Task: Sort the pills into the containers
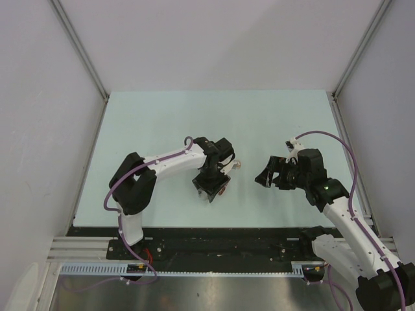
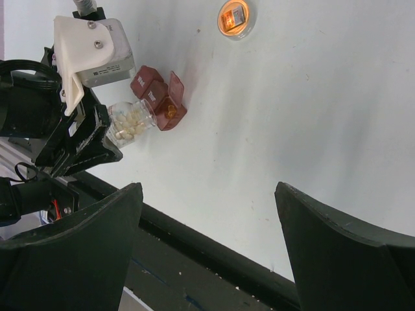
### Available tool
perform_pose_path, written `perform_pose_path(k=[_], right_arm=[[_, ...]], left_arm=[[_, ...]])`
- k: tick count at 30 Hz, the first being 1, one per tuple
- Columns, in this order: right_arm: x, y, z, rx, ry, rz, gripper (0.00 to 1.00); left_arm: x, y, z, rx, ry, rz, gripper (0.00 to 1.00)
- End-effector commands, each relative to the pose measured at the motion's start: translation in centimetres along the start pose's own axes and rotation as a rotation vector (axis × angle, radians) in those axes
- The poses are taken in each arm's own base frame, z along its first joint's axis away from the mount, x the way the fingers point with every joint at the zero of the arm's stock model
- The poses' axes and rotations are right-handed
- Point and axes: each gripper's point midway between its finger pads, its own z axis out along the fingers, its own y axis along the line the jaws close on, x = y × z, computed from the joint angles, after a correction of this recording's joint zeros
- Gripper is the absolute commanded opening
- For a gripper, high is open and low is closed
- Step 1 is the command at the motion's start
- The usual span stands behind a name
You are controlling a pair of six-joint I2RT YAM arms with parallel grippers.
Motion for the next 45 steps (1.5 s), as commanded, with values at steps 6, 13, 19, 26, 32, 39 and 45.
perform_pose_path(k=[6, 13, 19, 26, 32, 39, 45], right_arm=[[-0.6, 0.2, -0.3, -0.015, -0.028, -0.017, 0.89], [-0.6, 0.1, -0.4, -0.013, -0.033, -0.016, 0.89], [-0.7, 0.0, -0.3, -0.012, -0.032, -0.014, 0.89], [-1.0, -0.2, -0.3, -0.010, -0.047, -0.008, 0.89], [-1.4, -0.6, -0.3, -0.004, -0.058, 0.000, 0.89], [-1.8, -1.0, -0.4, 0.010, -0.080, 0.005, 0.89], [-2.1, -1.5, -0.5, 0.036, -0.099, 0.012, 0.89]], left_arm=[[-0.8, -0.5, -1.6, 0.016, -0.050, 0.041, 0.00], [-0.8, -0.5, -1.8, 0.015, -0.057, 0.041, 0.00], [-0.9, -0.9, -1.9, 0.033, -0.072, 0.044, 0.00], [-1.0, -1.1, -2.8, 0.041, -0.126, 0.048, 0.00], [-0.6, -1.4, -3.5, 0.056, -0.154, 0.049, 0.00], [-0.1, -1.7, -5.2, 0.069, -0.223, 0.060, 0.01], [0.1, -2.7, -7.9, 0.100, -0.350, 0.106, 0.00]])
